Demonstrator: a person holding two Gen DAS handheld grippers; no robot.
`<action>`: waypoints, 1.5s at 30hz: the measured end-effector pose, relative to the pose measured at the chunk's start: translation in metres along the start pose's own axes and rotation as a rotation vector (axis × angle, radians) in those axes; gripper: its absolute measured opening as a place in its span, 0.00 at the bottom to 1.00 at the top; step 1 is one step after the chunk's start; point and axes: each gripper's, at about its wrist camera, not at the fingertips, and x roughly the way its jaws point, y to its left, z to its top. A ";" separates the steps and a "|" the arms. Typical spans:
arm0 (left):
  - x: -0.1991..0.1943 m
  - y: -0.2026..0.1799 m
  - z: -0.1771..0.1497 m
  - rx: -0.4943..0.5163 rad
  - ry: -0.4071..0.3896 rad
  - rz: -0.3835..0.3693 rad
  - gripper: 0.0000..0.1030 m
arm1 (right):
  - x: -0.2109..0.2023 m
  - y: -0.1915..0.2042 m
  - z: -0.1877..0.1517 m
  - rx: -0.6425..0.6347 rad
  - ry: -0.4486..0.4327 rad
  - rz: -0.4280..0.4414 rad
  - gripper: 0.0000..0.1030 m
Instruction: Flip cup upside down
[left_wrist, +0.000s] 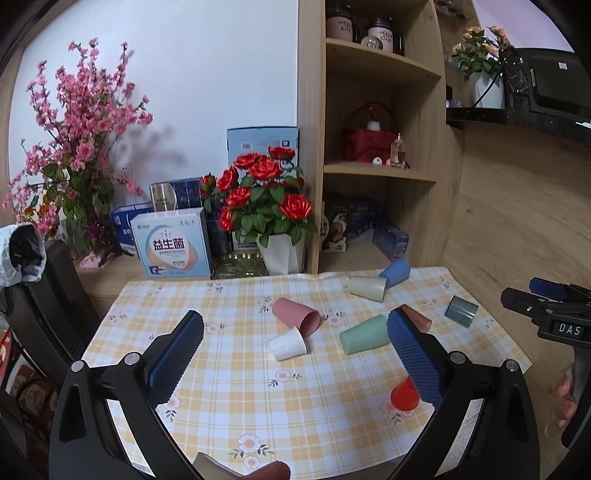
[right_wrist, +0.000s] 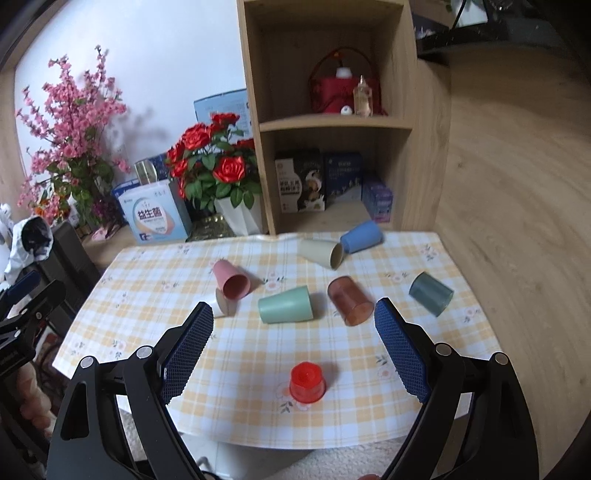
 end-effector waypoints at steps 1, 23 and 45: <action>-0.001 0.000 0.001 -0.001 -0.005 0.000 0.94 | -0.004 0.000 0.002 -0.001 -0.013 -0.001 0.83; -0.012 -0.012 0.005 0.030 -0.032 0.029 0.94 | -0.024 0.003 0.005 -0.020 -0.071 -0.025 0.83; -0.014 -0.011 0.005 0.024 -0.025 0.029 0.94 | -0.023 0.002 0.007 -0.014 -0.077 -0.041 0.83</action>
